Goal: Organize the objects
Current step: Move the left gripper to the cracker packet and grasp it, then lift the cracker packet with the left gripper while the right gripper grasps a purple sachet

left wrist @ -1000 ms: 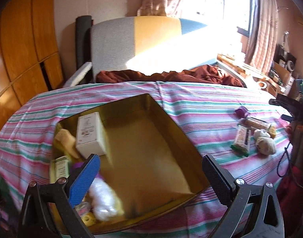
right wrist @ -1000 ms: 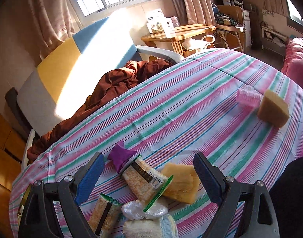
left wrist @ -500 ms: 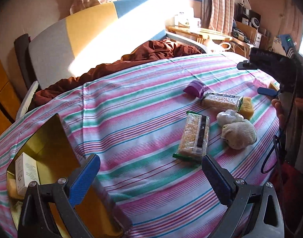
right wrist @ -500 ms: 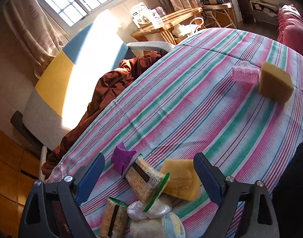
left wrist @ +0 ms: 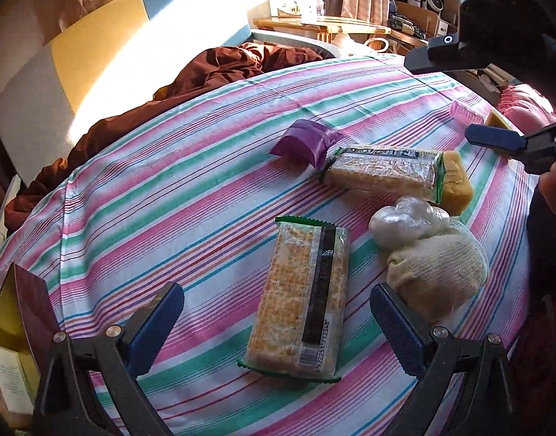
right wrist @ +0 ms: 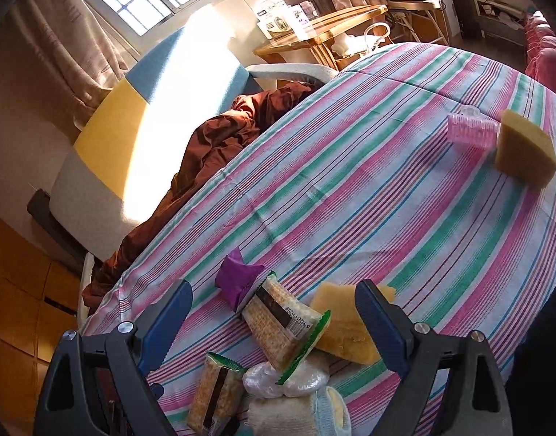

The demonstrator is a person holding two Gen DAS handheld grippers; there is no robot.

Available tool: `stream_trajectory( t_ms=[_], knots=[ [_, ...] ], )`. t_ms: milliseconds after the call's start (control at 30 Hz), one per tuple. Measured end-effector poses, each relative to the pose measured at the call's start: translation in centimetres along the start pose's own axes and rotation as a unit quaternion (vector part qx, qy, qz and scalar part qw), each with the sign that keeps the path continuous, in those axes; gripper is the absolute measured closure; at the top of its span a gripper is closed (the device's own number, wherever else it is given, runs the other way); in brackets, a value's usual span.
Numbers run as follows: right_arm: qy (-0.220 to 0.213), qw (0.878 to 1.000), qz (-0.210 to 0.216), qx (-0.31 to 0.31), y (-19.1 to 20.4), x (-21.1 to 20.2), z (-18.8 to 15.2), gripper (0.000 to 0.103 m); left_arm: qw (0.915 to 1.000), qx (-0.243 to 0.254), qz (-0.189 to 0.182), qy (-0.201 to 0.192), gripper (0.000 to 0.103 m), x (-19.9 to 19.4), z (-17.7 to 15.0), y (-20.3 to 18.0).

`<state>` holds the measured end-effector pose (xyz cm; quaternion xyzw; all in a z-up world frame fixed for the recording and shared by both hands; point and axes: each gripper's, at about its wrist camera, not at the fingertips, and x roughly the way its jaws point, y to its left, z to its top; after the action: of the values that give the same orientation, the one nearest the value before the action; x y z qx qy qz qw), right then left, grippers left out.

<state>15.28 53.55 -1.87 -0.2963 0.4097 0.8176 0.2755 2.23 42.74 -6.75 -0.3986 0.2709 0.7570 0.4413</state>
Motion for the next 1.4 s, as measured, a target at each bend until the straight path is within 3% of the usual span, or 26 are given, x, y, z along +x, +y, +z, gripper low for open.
stream_trajectory(
  t_ms=[67,100,133,167,233,500,767,933,1033,1233,1367,1400],
  knots=[
    [0.002,1.0,-0.001,-0.002,0.0,0.1,0.0,0.01,0.9999,-0.01,-0.007,0.009,0.0,1.1,0.2,0.0],
    [0.002,1.0,-0.002,-0.003,0.0,0.1,0.0,0.01,0.9996,-0.021,-0.011,0.014,0.007,1.7,0.2,0.3],
    [0.002,1.0,-0.004,-0.003,0.0,0.1,0.0,0.01,0.9989,-0.036,-0.015,0.025,0.022,2.5,0.0,0.7],
    [0.002,1.0,-0.004,-0.003,0.0,0.1,0.0,0.01,0.9982,-0.053,-0.02,0.02,0.021,2.7,-0.2,1.1],
    [0.003,1.0,-0.004,-0.005,0.1,0.2,0.1,0.01,0.9977,-0.067,-0.011,0.003,0.03,2.4,-0.6,1.5],
    [0.023,0.999,-0.01,-0.047,1.7,1.1,-0.5,0.01,0.9969,-0.077,-0.013,-0.012,0.052,0.7,-2.9,2.3],
    [0.056,0.983,-0.042,-0.168,5.8,2.9,-2.7,0.01,0.9963,-0.073,-0.016,-0.043,0.053,-1.4,-6.6,2.1],
    [0.066,0.979,-0.057,-0.185,6.0,3.6,-2.5,0.01,0.9956,-0.076,-0.022,-0.051,0.053,-1.6,-6.9,2.3],
    [0.085,0.966,-0.066,-0.234,7.1,5.0,-1.8,0.01,0.995,-0.08,-0.026,-0.053,0.053,-1.7,-7.0,2.5],
    [0.138,0.922,-0.087,-0.352,10.0,10.0,-1.3,0.013,0.9941,-0.087,-0.032,-0.057,0.053,-1.5,-6.9,2.6],
    [0.163,0.901,-0.111,-0.386,10.7,13.5,-0.9,0.014,0.9935,-0.091,-0.038,-0.057,0.053,-1.5,-6.9,2.7],
    [0.169,0.898,-0.115,-0.389,10.7,14.3,-0.9,0.02,0.9934,-0.092,-0.039,-0.057,0.053,-1.5,-6.9,2.8]
  ],
)
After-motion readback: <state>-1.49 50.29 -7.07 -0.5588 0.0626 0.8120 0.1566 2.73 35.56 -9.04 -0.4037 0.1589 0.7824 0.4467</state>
